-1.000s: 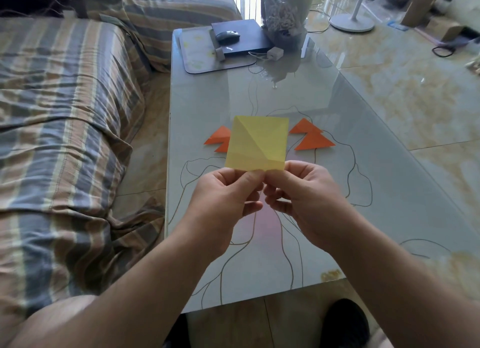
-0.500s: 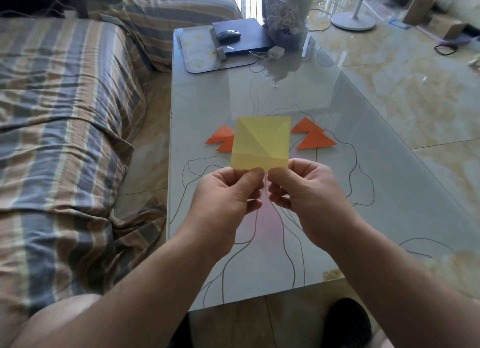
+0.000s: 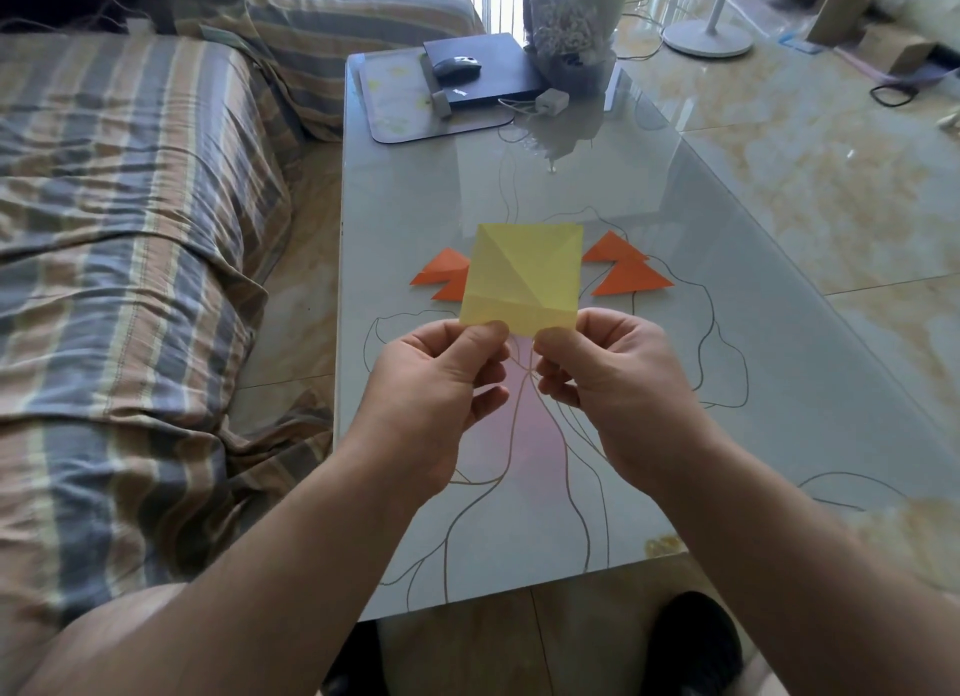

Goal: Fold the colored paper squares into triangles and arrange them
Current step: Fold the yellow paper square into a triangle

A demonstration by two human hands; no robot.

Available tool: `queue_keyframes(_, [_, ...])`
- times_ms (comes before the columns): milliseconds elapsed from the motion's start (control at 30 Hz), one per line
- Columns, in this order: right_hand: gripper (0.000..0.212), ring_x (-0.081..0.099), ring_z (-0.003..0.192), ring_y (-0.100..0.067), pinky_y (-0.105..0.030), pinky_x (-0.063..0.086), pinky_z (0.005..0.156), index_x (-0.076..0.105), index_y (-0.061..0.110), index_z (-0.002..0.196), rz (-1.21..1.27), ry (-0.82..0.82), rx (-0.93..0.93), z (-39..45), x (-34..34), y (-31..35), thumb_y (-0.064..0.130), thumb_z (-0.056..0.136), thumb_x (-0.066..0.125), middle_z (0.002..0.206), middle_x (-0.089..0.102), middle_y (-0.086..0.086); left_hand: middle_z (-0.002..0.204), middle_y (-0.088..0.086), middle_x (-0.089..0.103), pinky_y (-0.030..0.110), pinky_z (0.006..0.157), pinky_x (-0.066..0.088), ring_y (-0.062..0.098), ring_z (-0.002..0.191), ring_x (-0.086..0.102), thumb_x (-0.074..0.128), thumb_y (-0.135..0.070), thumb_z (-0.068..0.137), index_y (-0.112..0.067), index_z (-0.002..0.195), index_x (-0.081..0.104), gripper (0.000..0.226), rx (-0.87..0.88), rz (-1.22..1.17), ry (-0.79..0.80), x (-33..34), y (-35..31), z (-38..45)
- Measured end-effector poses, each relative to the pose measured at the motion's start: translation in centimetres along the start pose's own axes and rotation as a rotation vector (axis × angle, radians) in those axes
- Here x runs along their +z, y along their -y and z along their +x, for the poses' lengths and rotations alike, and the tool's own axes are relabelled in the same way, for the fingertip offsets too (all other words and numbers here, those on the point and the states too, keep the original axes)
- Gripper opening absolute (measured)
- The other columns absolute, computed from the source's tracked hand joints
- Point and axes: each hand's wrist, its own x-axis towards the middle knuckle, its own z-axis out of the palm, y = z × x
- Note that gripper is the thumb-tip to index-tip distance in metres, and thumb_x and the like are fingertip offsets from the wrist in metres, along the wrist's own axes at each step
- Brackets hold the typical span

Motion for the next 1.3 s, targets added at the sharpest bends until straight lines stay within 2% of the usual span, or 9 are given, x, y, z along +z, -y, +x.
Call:
queue_keyframes(133, [0.02,0.06,0.065,-0.021,-0.035,0.055,0.07,0.068,0.008,0.074,0.014,-0.008,-0.01,0.1,0.0,0.1,0.006,0.095,0.068,0.069,0.065,-0.01,0.082,0.004,0.074,0.034,0.072,0.059,0.018,0.074,0.068,0.072,-0.022,0.094,-0.018,0.081,0.073,0.014,0.043,0.023,0.015,-0.1,-0.2,0.0])
queue_keyframes(333, [0.022,0.059,0.063,-0.019,-0.041,0.053,0.075,0.068,0.009,0.074,0.046,-0.024,0.028,0.2,-0.2,0.3,0.003,0.094,0.067,0.066,0.064,-0.007,0.088,0.005,0.077,0.036,0.077,0.062,0.021,0.082,0.073,0.071,-0.025,0.095,-0.014,0.094,0.074,0.011,0.109,0.104,0.014,-0.1,-0.1,-0.2])
queue_keyframes(500, [0.022,0.06,0.063,-0.019,-0.042,0.054,0.077,0.065,0.01,0.074,0.045,-0.036,0.041,0.2,-0.5,0.5,0.004,0.095,0.066,0.065,0.064,-0.005,0.078,0.002,0.072,0.034,0.07,0.059,0.015,0.071,0.067,0.069,-0.016,0.096,-0.015,0.085,0.071,0.012,0.049,-0.01,-0.013,-0.3,-0.6,0.2])
queue_keyframes(600, [0.023,0.06,0.063,-0.019,-0.042,0.054,0.077,0.066,0.011,0.073,0.045,-0.028,0.041,0.2,-0.4,0.4,0.005,0.095,0.066,0.066,0.065,-0.005,0.077,0.002,0.07,0.035,0.07,0.057,0.015,0.068,0.066,0.065,-0.017,0.099,-0.014,0.087,0.069,0.012,0.056,-0.016,-0.014,-0.3,-0.6,0.2])
queue_keyframes(800, [0.025,0.061,0.062,-0.018,-0.044,0.053,0.078,0.067,0.013,0.071,0.076,-0.031,0.067,0.5,-0.3,0.1,0.006,0.095,0.067,0.065,0.065,-0.005,0.086,0.003,0.073,0.037,0.071,0.059,0.018,0.074,0.069,0.059,-0.033,0.103,-0.015,0.102,0.07,0.021,0.027,-0.063,-0.067,-0.1,-0.3,0.1])
queue_keyframes(867, [0.023,0.061,0.062,-0.018,-0.043,0.053,0.078,0.068,0.012,0.072,0.078,-0.032,0.078,0.6,-0.4,0.0,0.007,0.094,0.068,0.066,0.065,-0.005,0.089,0.001,0.073,0.035,0.07,0.058,0.018,0.077,0.07,0.061,-0.046,0.1,-0.016,0.111,0.069,0.033,0.005,-0.068,-0.056,0.0,-0.2,0.1])
queue_keyframes(933, [0.023,0.06,0.062,-0.017,-0.042,0.053,0.076,0.068,0.013,0.072,0.078,-0.022,0.085,0.6,-0.4,-0.2,0.007,0.094,0.068,0.066,0.064,-0.005,0.088,0.0,0.073,0.035,0.071,0.059,0.018,0.078,0.07,0.067,-0.051,0.091,-0.017,0.108,0.07,0.038,-0.021,-0.037,-0.016,0.4,0.0,-0.1])
queue_keyframes(1067, [0.018,0.06,0.06,-0.018,-0.037,0.053,0.07,0.068,0.007,0.076,0.065,0.005,0.104,0.6,-0.1,-0.4,0.005,0.094,0.067,0.066,0.063,-0.007,0.079,-0.001,0.073,0.037,0.076,0.06,0.019,0.078,0.068,0.076,-0.026,0.09,-0.015,0.095,0.072,0.013,0.001,0.022,-0.013,0.9,0.6,-0.4])
queue_keyframes(1300, [0.018,0.064,0.066,-0.019,-0.032,0.053,0.065,0.07,0.007,0.087,-0.035,0.032,0.078,0.4,0.1,-0.9,0.023,0.095,0.071,0.073,0.069,-0.004,0.071,-0.002,0.068,0.038,0.075,0.055,0.017,0.072,0.061,0.073,-0.024,0.093,-0.013,0.091,0.069,0.013,-0.009,-0.009,-0.02,0.9,1.2,-0.3])
